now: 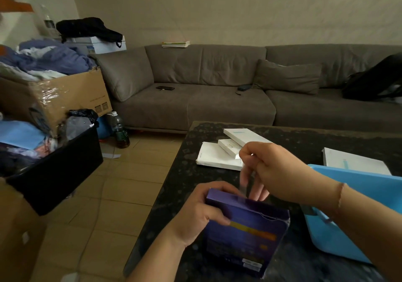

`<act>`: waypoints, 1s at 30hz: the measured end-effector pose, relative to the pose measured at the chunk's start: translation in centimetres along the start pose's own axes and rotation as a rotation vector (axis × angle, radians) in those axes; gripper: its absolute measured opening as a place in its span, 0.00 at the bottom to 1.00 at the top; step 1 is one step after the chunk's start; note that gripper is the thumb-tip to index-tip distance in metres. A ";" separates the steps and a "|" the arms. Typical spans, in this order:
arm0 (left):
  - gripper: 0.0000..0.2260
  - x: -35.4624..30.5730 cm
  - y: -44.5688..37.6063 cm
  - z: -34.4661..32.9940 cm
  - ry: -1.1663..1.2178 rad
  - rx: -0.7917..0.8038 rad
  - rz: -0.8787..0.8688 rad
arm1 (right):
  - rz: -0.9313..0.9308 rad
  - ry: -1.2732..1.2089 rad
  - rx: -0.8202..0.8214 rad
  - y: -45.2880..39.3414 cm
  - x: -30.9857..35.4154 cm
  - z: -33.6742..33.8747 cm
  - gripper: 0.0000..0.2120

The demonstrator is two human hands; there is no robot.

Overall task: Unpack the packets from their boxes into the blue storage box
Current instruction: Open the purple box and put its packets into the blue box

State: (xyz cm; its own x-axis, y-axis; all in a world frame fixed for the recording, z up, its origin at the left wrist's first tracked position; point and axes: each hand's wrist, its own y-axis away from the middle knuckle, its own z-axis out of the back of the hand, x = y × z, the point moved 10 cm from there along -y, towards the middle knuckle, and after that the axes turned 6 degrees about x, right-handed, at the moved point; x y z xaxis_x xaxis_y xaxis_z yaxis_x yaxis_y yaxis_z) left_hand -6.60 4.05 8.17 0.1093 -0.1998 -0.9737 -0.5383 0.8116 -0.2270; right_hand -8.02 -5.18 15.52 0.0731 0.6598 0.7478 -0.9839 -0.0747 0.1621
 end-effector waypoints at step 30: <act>0.14 1.8 2.1 1.2 0.084 -0.049 -0.004 | 0.058 -0.451 -0.128 3.2 -7.2 -0.3 0.15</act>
State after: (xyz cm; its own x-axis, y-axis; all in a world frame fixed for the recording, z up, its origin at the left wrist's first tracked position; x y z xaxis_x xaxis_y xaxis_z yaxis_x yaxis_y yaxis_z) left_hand -6.55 6.03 5.93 0.0420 -0.2504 -0.9672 -0.5785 0.7832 -0.2279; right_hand -11.77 -9.93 10.49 0.0527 0.2641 0.9631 -0.9986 0.0094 0.0521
